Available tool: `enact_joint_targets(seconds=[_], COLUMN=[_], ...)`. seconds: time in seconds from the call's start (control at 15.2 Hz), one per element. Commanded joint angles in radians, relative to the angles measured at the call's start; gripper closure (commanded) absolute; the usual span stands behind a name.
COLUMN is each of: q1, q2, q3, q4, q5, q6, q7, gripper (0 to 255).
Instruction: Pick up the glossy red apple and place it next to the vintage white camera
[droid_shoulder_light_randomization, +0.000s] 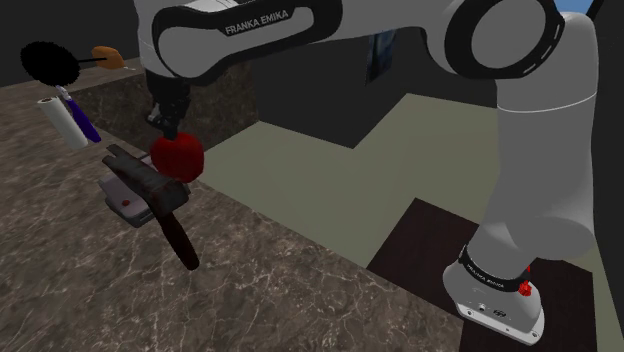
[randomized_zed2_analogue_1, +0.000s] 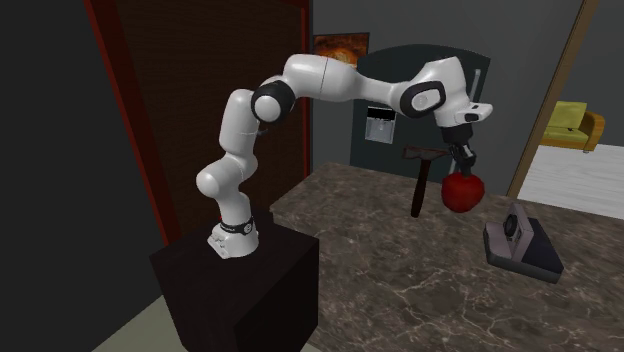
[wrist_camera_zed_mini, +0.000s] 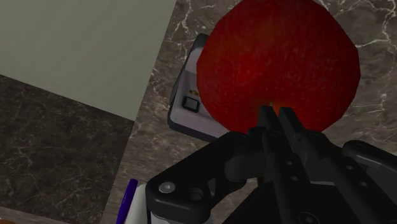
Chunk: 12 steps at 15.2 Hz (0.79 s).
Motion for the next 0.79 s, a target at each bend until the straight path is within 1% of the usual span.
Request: enact_joint_targets(seconds=[0.0, 0.73], q1=[-0.002, -0.005], q2=[0.001, 0.022], q3=[-0.001, -0.012], q4=[-0.027, -0.144], q5=[-0.002, -0.021], q6=[0.029, 0.165], q7=[0.002, 0.022], gripper=[255, 255])
